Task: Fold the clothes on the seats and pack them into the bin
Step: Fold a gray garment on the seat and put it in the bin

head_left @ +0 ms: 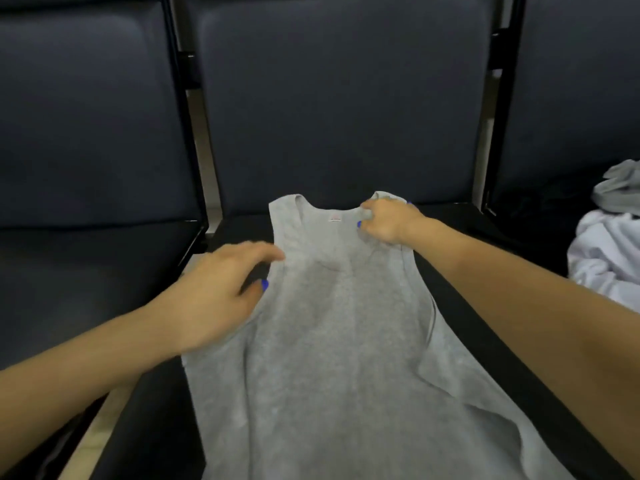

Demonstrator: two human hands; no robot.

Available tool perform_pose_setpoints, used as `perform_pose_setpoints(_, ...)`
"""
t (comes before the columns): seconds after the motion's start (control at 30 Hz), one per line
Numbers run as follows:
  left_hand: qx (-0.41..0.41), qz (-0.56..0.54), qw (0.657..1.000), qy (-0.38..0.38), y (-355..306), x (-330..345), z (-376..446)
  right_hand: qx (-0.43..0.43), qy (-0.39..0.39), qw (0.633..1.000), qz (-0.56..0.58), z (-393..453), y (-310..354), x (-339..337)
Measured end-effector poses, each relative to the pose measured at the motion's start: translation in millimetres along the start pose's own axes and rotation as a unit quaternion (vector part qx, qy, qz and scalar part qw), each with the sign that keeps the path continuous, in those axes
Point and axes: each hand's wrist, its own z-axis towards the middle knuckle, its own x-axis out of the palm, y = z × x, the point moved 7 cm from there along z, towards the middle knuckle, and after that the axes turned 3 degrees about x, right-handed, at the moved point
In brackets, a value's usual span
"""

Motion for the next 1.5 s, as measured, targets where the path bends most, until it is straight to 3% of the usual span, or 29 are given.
perform_pose_setpoints(0.07,-0.015,0.045,0.997,0.068,-10.3,-0.3,-49.0,-0.031,-0.003,1.000,0.000,-26.2,15.9,-11.8)
perform_pose_setpoints(0.2,-0.073,0.193,0.959,0.196,-8.2,-2.1,-120.4,-0.095,0.054,0.994,-0.008,-113.9,42.6,-18.0)
perform_pose_setpoints(0.37,-0.106,0.055,0.970,0.212,-28.4,9.2,-160.4,-0.119,0.135,0.980,-0.086,-232.9,32.3,-2.3)
perform_pose_setpoints(0.53,-0.182,-0.070,0.959,0.206,-43.5,37.1,-161.6,-0.105,0.177,0.978,-0.032,-292.7,2.5,23.9)
perform_pose_setpoints(0.63,-0.220,-0.076,0.951,0.201,-39.0,44.7,-159.6,-0.092,0.173,0.980,-0.029,-297.8,-17.7,37.0)
perform_pose_setpoints(0.8,-0.248,-0.149,0.936,0.200,-33.1,49.9,-159.9,-0.066,0.092,0.985,-0.133,-280.0,-46.4,38.8)
perform_pose_setpoints(1.0,-0.314,-0.282,0.879,0.220,-13.2,28.2,-177.9,0.022,0.152,0.978,-0.144,-264.6,-84.8,46.4)
perform_pose_setpoints(1.13,-0.335,-0.171,0.900,0.219,22.4,8.7,-194.8,0.050,0.132,0.975,-0.171,-261.7,-99.5,45.1)
perform_pose_setpoints(1.33,-0.349,-0.120,0.915,0.165,50.6,-4.2,-204.2,0.049,0.106,0.980,-0.160,-254.5,-118.8,38.5)
perform_pose_setpoints(1.43,-0.280,0.003,0.953,0.117,41.5,-11.7,-192.9,0.050,0.137,0.972,-0.185,-256.6,-118.5,41.5)
perform_pose_setpoints(1.5,-0.168,0.060,0.983,0.040,14.0,-12.3,-183.5,0.050,0.140,0.966,-0.209,-260.0,-118.7,41.5)
